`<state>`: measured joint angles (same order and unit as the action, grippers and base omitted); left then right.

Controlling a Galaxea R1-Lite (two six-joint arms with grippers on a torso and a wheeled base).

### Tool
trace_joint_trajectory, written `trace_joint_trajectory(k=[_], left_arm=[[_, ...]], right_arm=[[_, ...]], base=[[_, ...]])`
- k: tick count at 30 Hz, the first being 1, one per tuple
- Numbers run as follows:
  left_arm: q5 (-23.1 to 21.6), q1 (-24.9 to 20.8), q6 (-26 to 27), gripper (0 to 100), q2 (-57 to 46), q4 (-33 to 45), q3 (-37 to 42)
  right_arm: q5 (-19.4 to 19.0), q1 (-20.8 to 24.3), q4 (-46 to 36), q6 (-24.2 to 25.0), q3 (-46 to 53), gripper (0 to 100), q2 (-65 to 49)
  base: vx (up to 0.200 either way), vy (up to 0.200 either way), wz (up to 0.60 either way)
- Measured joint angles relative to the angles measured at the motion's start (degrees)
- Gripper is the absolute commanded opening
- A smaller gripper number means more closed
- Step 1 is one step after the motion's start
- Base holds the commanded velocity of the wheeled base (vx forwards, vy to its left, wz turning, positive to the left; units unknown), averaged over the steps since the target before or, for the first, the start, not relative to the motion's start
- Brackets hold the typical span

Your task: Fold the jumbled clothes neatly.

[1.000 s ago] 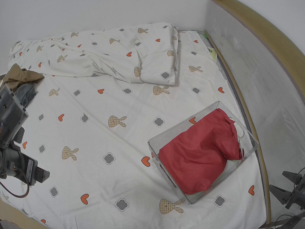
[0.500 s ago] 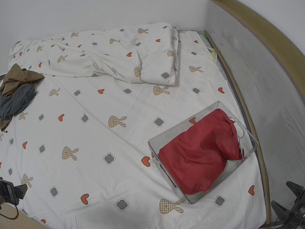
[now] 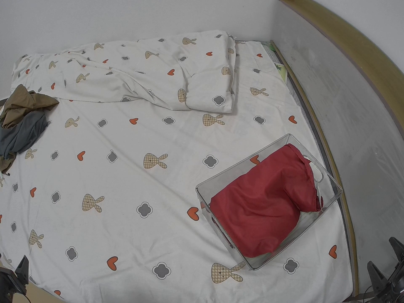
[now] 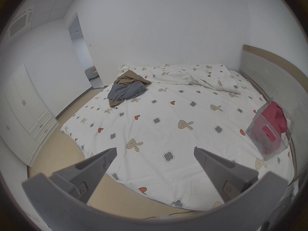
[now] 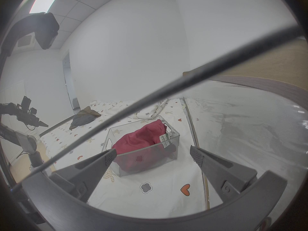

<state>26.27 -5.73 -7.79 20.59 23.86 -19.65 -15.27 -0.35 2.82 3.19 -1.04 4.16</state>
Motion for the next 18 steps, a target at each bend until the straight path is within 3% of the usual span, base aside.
trace_joint_trajectory(k=[6, 12, 15, 16, 18], left_arm=[[-6.22, 1.82, 2.60, 100, -3.93, -7.11, 4.69], [-20.59, 3.45, 5.00, 100, -10.25, -16.73, 11.69], [-23.54, 4.06, 5.69, 100, -12.93, -19.54, 14.34], [-26.40, 4.63, 6.81, 100, -14.92, -22.22, 16.35], [-27.05, 4.96, 7.22, 100, -16.06, -23.17, 17.15]], right_arm=[[4.44, 0.11, -0.74, -1.43, 0.00, 100, -0.69], [9.69, 0.28, -1.73, -2.41, 0.02, 100, -1.73], [11.26, 0.35, -2.02, -2.76, 0.02, 100, -2.16], [13.17, 0.38, -2.30, -3.17, 0.02, 100, -2.51], [13.75, 0.45, -2.55, -3.27, 0.02, 100, -2.68]], base=[[0.000, 0.000, 0.00], [0.000, 0.000, 0.00], [0.000, 0.000, 0.00], [0.000, 0.000, 0.00], [0.000, 0.000, 0.00]])
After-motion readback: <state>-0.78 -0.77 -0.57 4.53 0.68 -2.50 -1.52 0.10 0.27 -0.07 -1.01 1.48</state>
